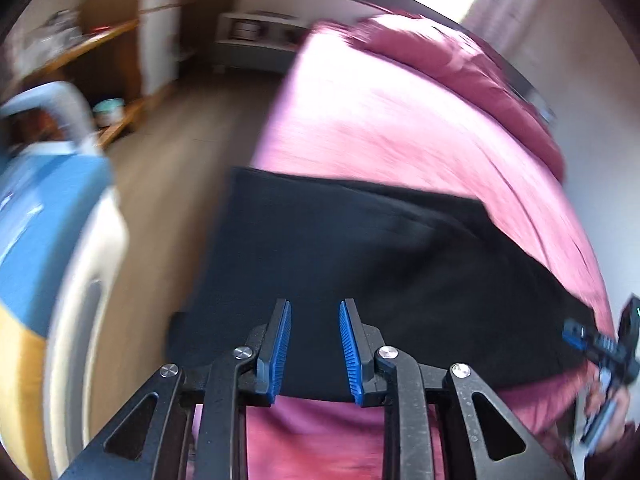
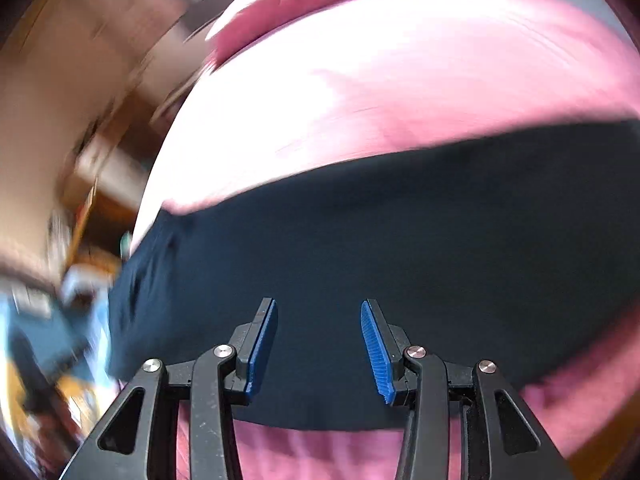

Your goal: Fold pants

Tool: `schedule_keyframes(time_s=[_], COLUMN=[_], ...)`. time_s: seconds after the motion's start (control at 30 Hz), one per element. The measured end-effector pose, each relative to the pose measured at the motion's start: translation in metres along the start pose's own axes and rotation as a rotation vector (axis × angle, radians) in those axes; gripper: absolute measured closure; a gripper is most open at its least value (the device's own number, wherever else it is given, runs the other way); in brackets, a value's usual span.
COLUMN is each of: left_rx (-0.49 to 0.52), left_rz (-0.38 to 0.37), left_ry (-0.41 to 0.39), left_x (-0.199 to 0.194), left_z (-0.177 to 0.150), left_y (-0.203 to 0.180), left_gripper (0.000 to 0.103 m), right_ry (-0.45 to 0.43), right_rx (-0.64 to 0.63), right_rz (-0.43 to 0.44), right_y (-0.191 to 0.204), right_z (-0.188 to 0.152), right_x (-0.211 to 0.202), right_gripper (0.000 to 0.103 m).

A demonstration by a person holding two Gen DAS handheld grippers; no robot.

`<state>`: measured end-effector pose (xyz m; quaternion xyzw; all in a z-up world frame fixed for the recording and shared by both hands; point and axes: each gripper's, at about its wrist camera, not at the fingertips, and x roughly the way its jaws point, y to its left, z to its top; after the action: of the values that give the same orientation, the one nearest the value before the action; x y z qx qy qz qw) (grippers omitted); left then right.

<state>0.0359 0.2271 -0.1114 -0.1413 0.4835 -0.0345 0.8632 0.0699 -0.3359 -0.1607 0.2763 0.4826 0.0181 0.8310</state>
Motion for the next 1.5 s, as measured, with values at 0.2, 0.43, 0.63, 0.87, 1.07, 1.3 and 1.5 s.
schedule_keyframes(time_s=[0.2, 0.43, 0.63, 0.87, 1.07, 1.3, 1.5], left_rx=[0.112, 0.204, 0.242, 0.252, 0.247, 0.197, 0.164], left_rz=[-0.117, -0.164, -0.162, -0.137, -0.151, -0.212, -0.250], left_ry=[0.105, 0.189, 0.222, 0.247, 0.254, 0.256, 0.249], left_x=[0.036, 0.062, 0.070, 0.083, 0.095, 0.095, 0.091], left_z=[-0.012, -0.020, -0.028, -0.028, -0.018, -0.015, -0.011], left_y=[-0.065, -0.109, -0.133, -0.144, -0.154, -0.151, -0.142], left_gripper=[0.077, 0.077, 0.077, 0.077, 0.077, 0.077, 0.077], right_ry=[-0.183, -0.315, -0.362, -0.369, -0.390, -0.342, -0.218], right_rx=[0.405, 0.702, 0.772, 0.776, 0.492, 0.149, -0.054], right_rz=[0.003, 0.014, 0.056, 0.053, 0.036, 0.104, 0.155], right_y=[-0.147, -0.254, -0.287, -0.299, -0.233, -0.112, -0.015], right_z=[-0.006, -0.022, -0.022, 0.007, 0.042, 0.070, 0.056], right_x=[-0.075, -0.102, -0.096, -0.086, -0.123, -0.135, -0.095], right_gripper=[0.058, 0.058, 0.061, 0.079, 0.087, 0.087, 0.087])
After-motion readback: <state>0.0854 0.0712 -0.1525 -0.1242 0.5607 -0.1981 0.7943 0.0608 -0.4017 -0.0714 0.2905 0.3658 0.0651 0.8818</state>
